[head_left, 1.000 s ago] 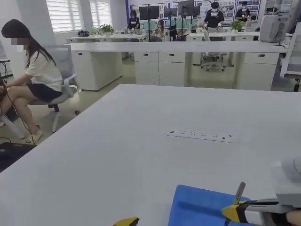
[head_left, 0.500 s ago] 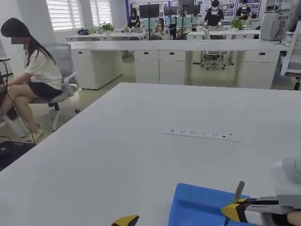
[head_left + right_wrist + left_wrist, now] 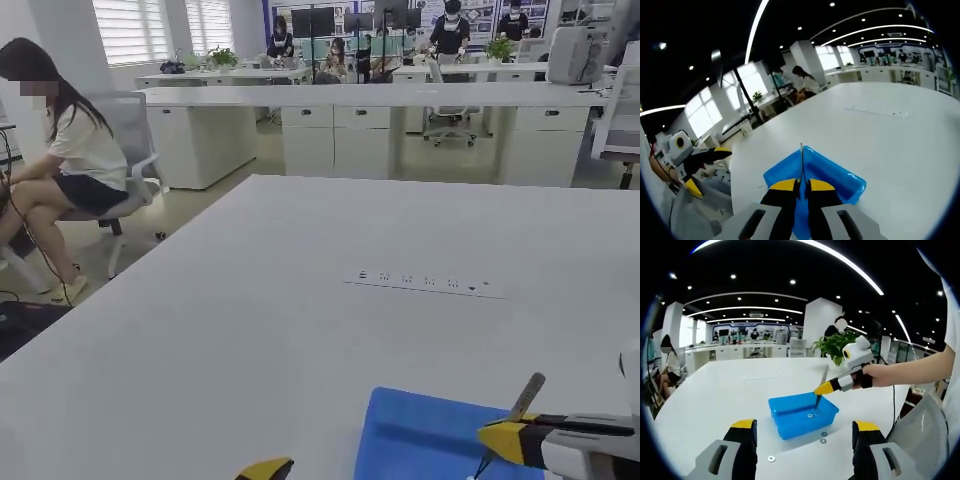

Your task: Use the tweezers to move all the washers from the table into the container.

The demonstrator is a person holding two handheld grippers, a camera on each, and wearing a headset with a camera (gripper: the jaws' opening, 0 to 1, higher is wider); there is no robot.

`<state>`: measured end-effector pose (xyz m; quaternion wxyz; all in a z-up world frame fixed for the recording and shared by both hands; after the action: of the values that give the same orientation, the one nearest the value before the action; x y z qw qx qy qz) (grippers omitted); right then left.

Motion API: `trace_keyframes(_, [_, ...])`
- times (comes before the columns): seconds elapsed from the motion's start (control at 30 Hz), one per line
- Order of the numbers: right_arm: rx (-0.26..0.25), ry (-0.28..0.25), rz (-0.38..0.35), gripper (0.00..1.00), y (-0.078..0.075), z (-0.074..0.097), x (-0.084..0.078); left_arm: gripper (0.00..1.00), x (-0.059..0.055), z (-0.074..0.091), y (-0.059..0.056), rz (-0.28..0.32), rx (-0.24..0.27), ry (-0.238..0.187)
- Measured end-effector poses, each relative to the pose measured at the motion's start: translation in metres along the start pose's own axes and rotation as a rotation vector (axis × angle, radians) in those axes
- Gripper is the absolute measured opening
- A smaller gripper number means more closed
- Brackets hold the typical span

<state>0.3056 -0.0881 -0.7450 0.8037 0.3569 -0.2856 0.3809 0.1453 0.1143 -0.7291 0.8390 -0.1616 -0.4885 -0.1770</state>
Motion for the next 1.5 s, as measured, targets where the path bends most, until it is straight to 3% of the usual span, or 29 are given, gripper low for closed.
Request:
trace_keyframes(0.2, [0.040, -0.059, -0.030, 0.04, 0.018, 0.010, -0.002, 0.79, 0.000, 0.000, 0.000, 0.004, -0.001, -0.001])
trace_keyframes(0.37, [0.058, -0.069, -0.031, 0.04, 0.033, 0.012, -0.010, 0.78, 0.000, -0.001, -0.001, -0.003, -0.007, 0.004])
trace_keyframes(0.6, [0.060, -0.024, -0.005, 0.04, 0.043, 0.004, -0.031, 0.78, 0.000, -0.001, -0.001, -0.004, -0.013, 0.006])
trace_keyframes(0.7, [0.047, 0.002, 0.008, 0.04, 0.040, -0.002, -0.039, 0.78, -0.001, -0.001, -0.002, -0.005, -0.015, 0.010])
trace_keyframes(0.93, [-0.037, 0.066, 0.142, 0.04, 0.037, -0.014, -0.051, 0.78, -0.001, -0.002, -0.002, -0.008, -0.014, 0.015])
trace_keyframes(1.13, [-0.053, 0.092, 0.148, 0.04, 0.038, -0.022, -0.062, 0.78, -0.002, -0.001, -0.001, -0.007, -0.011, 0.016])
trace_keyframes(1.27, [-0.082, 0.083, 0.186, 0.04, 0.039, -0.022, -0.062, 0.78, -0.002, -0.002, -0.002, -0.010, -0.013, 0.020])
trace_keyframes(1.5, [-0.079, 0.093, 0.188, 0.04, 0.039, -0.025, -0.062, 0.77, -0.002, -0.002, -0.001, -0.008, -0.014, 0.023])
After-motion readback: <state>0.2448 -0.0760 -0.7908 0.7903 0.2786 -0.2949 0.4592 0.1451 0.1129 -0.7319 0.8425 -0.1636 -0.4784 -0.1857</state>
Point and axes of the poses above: the centre of the closed fingertips' face, and the gripper's own axes: z roughly backward along the fingers, y roughly to its left, x roughly out of its top, the point moved 9 cm from there along z, roughly backward along the fingers, and after that the axes turned 11 degrees about y, right-handed, at the moved point
